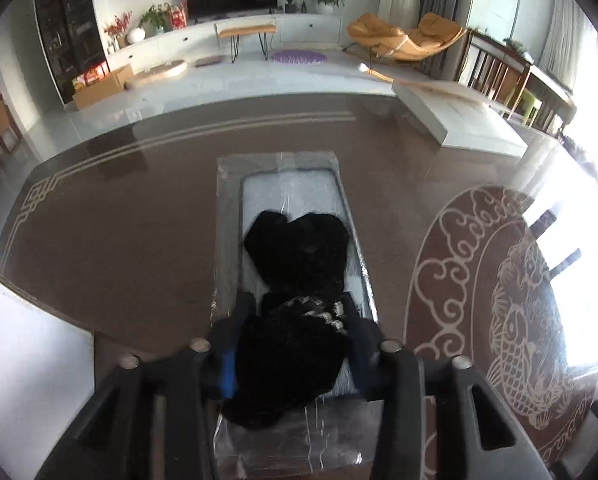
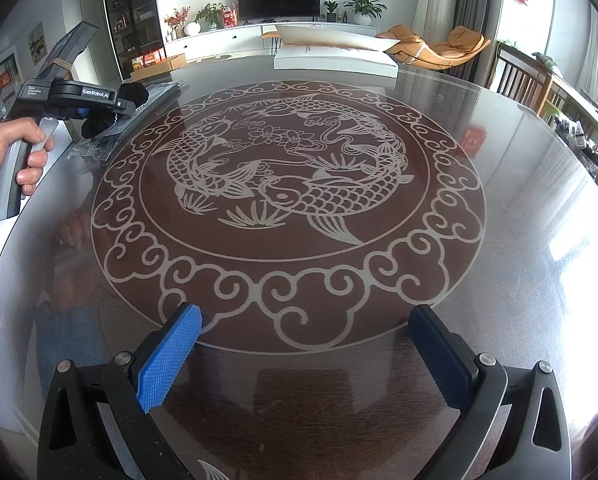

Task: Organize objects
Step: 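Close the left gripper on the black fuzzy item atop the wrapped case, then lift the black item off the case, set it on the table, open left gripper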

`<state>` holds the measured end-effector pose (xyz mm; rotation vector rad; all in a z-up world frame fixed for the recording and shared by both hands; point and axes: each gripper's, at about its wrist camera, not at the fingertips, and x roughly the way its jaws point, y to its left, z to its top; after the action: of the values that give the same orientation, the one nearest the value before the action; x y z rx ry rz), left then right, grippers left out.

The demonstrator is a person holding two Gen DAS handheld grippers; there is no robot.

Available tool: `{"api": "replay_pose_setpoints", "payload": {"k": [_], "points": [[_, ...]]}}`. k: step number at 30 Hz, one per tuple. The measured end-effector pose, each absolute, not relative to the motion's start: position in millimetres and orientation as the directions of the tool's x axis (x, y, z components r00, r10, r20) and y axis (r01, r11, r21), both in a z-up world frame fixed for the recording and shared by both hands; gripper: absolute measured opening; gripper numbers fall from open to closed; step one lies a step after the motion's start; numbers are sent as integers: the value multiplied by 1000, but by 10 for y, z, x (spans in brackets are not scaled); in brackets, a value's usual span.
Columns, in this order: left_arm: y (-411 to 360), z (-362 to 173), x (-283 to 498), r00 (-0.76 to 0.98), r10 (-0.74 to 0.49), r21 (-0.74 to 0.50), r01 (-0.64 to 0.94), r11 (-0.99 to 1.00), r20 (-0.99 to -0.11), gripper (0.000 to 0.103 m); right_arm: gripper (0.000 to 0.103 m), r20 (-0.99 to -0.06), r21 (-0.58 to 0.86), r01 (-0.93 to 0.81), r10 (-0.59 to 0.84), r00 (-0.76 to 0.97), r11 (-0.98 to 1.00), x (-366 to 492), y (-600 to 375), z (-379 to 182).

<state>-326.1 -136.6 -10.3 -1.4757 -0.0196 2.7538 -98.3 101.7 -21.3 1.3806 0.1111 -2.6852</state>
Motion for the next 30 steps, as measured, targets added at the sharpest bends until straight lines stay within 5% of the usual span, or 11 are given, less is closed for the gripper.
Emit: {"api": "replay_pose_setpoints", "payload": {"k": [5, 10, 14, 30], "points": [[-1558, -7, -3230, -588, -37, -15, 83, -996, -808, 36, 103, -814, -10, 140, -73, -577, -990, -982, 1017, -212], [-1798, -92, -3271, -545, -277, 120, 305, -945, -791, 36, 103, -814, -10, 140, -73, -577, -990, -983, 1017, -213], [-1831, -241, -3255, -539, -304, 136, 329, -934, -785, 37, 103, -814, -10, 140, -73, -577, -990, -983, 1017, -212], [-662, -246, -2504, -623, 40, -37, -17, -999, -781, 36, 103, -814, -10, 145, -76, -576, -989, -981, 1012, -219]]}}
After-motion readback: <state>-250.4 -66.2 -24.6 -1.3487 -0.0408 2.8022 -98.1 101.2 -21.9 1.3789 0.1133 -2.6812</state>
